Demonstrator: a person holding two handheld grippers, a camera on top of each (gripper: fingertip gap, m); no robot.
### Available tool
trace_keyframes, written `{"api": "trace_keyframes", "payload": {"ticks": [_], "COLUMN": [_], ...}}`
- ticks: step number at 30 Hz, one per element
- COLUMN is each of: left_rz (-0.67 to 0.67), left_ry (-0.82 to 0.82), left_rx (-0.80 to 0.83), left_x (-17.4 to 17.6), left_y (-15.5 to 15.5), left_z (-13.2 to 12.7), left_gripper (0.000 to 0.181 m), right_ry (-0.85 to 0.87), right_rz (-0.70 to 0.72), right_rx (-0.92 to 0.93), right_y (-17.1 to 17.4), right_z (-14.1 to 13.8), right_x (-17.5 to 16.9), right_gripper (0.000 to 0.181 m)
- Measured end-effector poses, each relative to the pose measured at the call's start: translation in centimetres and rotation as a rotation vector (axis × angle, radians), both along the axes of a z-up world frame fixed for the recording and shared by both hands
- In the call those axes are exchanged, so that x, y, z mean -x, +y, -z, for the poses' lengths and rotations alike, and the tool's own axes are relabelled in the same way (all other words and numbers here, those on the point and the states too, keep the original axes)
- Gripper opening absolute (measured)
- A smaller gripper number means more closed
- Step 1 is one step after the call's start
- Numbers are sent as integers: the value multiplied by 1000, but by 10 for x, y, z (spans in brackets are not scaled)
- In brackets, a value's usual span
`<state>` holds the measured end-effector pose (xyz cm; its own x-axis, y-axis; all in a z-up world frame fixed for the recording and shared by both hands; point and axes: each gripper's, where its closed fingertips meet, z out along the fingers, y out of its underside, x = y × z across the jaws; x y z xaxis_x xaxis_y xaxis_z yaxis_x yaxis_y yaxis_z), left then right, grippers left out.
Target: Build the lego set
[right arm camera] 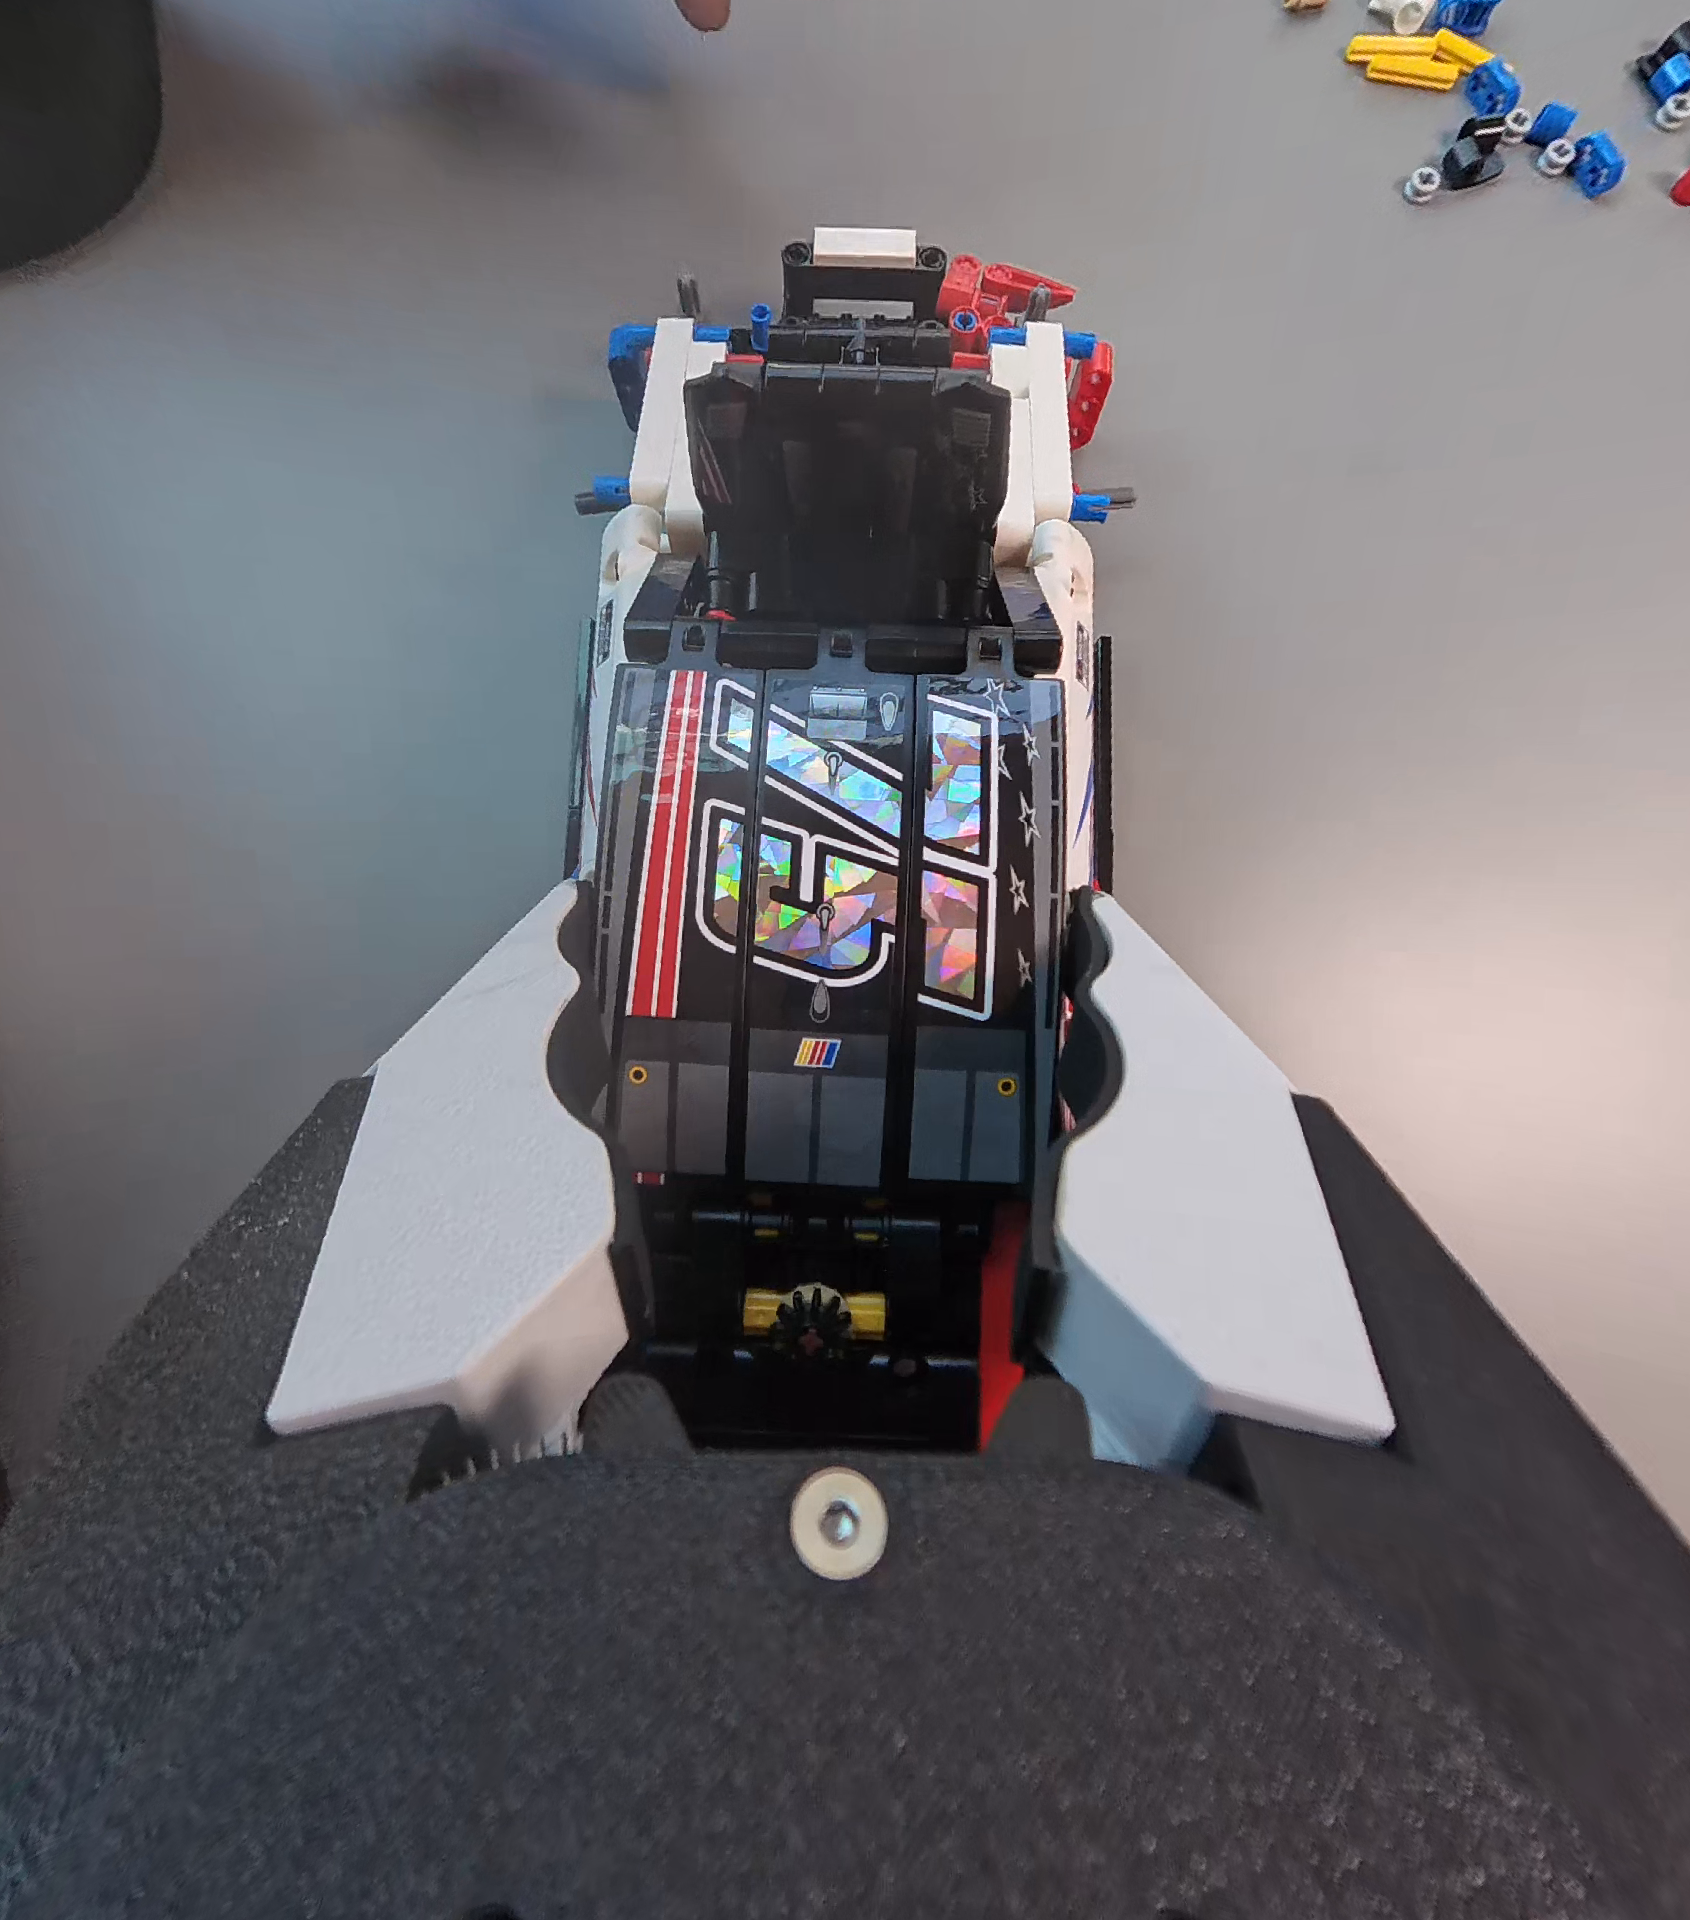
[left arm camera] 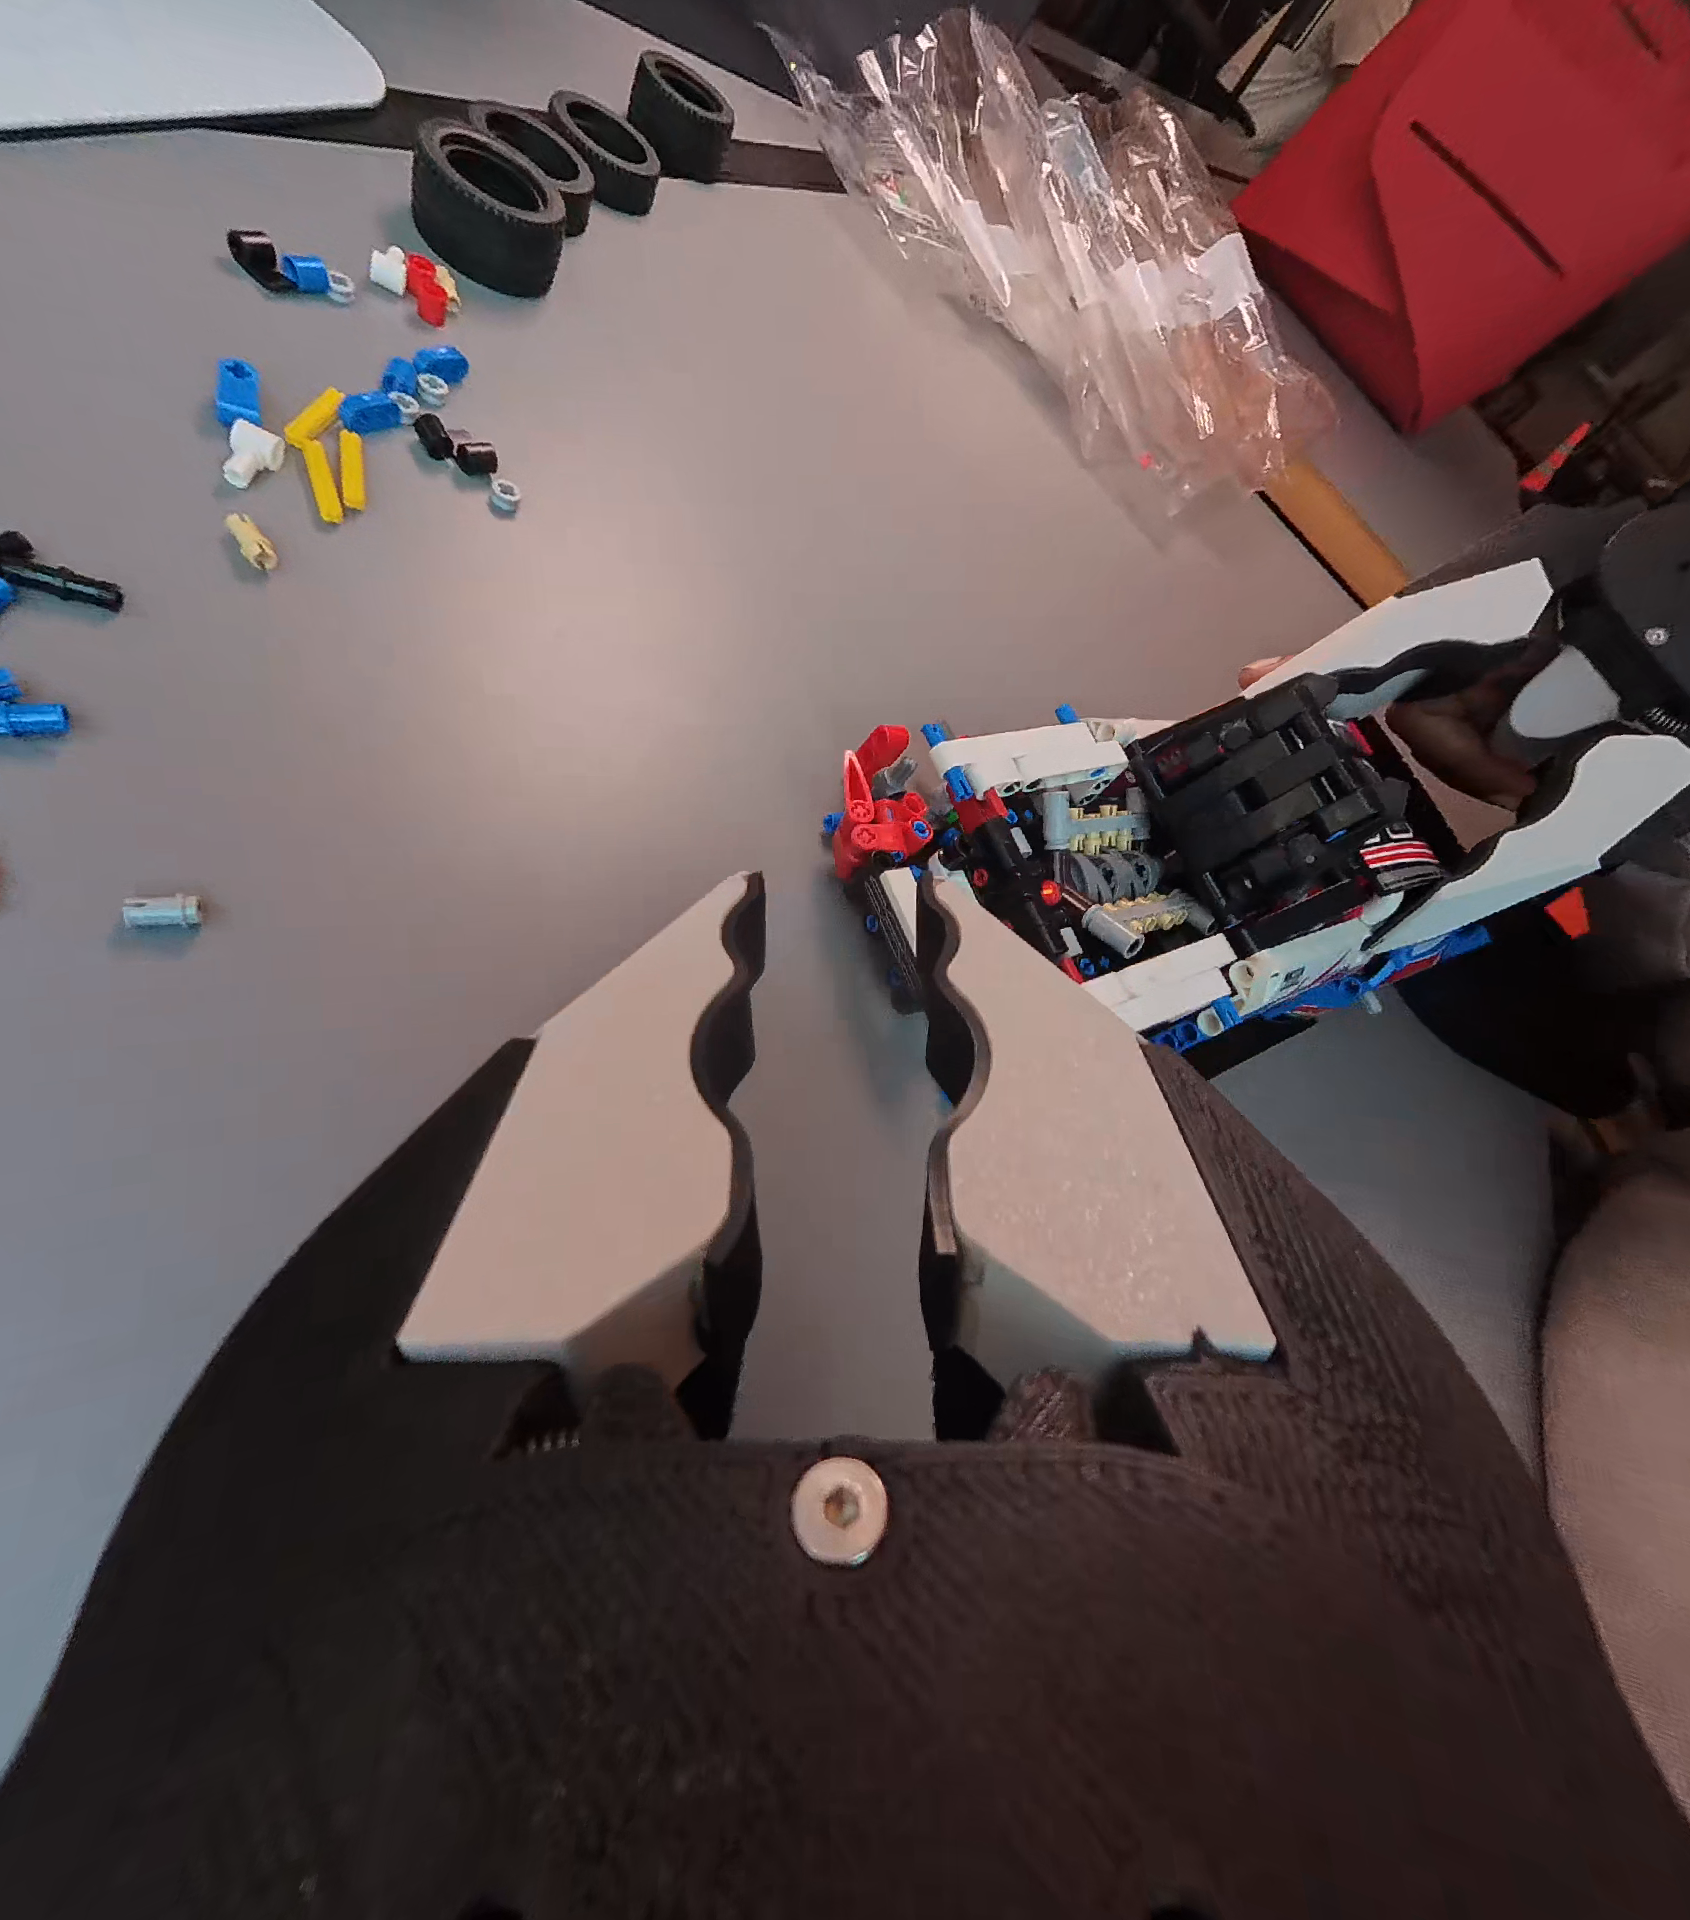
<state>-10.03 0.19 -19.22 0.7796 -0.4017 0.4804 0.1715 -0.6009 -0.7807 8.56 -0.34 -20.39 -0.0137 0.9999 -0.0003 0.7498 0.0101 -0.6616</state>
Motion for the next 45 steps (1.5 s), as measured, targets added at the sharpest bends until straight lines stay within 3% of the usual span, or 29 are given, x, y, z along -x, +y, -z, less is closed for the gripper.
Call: {"api": "trace_keyframes", "payload": {"ticks": [6,13,18,21,24,27,30,35,37,38,40,42,45], "left_rz": [7,28,9,-11,-23,-26,-22,-46,-78,-98,-150,-226,-326], "left_ry": [164,233,264,272,276,260,257,280,290,296,328,418,489], "left_rx": [-158,-181,-213,-226,-233,-242,-256,-308,-336,-353,-394,-448,-495], "left_x": [-9,-20,-20,-17,-16,-17,-19,-15,-8,-4,10,33,66], "left_y": [-5,-4,-1,-1,0,2,3,3,5,7,13,28,70], "left_z": [0,7,5,4,3,1,-2,-9,-16,-21,-33,-52,-91], "left_gripper": [38,49,48,46,45,43,43,42,42,42,42,38,33], "right_ry": [-1,-48,-104,-64,-117,-137,-227,-349,-427,-446,-340,-81,230], "right_rz": [-156,-321,-288,-247,-149,-130,-234,-589,-649,-621,-534,-416,-46], "right_rx": [7,-126,-209,-204,-232,-317,-353,-513,-604,-613,-446,-361,-354], "right_y": [17,55,86,79,81,89,92,103,116,123,117,127,197], "right_z": [0,-4,-11,-24,-14,-13,-13,-13,-17,-25,-50,-91,-143], "right_x": [4,16,19,16,9,11,11,22,23,25,35,65,115], "right_gripper": [88,97,92,92,91,78,74,67,66,83,88,73,49]}}
